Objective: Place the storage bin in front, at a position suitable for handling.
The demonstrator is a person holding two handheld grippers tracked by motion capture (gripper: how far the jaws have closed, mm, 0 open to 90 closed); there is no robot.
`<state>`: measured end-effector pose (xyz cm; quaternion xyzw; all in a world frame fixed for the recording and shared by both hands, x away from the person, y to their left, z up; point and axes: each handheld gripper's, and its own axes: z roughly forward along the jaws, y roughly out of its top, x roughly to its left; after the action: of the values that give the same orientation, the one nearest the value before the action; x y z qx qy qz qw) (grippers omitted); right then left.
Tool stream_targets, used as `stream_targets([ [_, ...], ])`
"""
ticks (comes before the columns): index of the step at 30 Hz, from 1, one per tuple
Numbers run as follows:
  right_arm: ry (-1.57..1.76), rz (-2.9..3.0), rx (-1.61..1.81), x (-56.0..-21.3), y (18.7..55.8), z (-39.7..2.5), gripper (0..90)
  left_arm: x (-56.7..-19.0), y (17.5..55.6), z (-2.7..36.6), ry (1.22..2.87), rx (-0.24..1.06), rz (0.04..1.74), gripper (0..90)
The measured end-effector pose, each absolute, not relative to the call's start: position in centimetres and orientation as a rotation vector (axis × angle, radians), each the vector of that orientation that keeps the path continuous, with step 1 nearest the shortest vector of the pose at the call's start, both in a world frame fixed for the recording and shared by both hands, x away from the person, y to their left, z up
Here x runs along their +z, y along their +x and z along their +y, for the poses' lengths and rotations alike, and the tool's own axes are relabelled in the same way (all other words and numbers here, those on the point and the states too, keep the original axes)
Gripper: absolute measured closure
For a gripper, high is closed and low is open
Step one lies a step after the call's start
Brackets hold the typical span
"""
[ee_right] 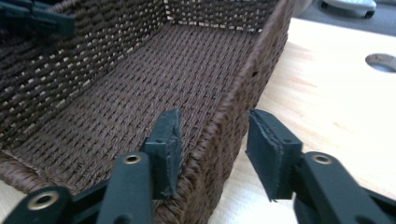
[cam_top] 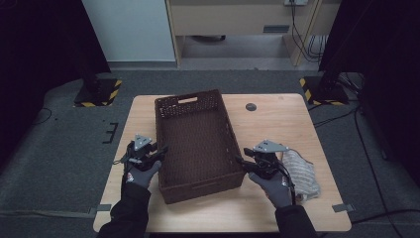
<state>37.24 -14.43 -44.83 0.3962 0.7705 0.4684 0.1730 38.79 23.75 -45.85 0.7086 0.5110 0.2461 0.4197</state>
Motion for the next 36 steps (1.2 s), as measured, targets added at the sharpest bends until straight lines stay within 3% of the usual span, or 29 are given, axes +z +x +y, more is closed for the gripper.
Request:
stream_targets([
  [3,1.143,2.189,1.33,-45.2,37.2,-14.6,63.3,-45.9,38.9,23.3,1.776,0.603,1.269,57.5],
  [10,1.167,2.171,1.314,-45.1,36.8,-14.6,67.3,-45.9,39.0,23.4,1.782,0.589,1.259,53.7],
  [20,1.184,2.17,1.298,-44.9,35.7,-14.1,65.9,-46.1,39.2,23.9,1.774,0.586,1.24,53.7],
  [23,1.175,2.182,1.287,-44.7,36.0,-14.3,57.1,-46.2,39.2,24.0,1.761,0.571,1.238,54.2],
  [26,1.151,2.129,1.305,-44.4,36.4,-14.7,54.5,-46.1,39.2,23.8,1.764,0.577,1.231,56.8],
  [33,1.179,2.112,1.318,-44.8,37.6,-15.1,56.9,-46.1,39.7,23.0,1.78,0.579,1.204,58.5],
  [36,1.195,2.122,1.332,-45.1,37.7,-15.3,63.3,-46.1,39.8,22.5,1.794,0.577,1.19,58.4],
])
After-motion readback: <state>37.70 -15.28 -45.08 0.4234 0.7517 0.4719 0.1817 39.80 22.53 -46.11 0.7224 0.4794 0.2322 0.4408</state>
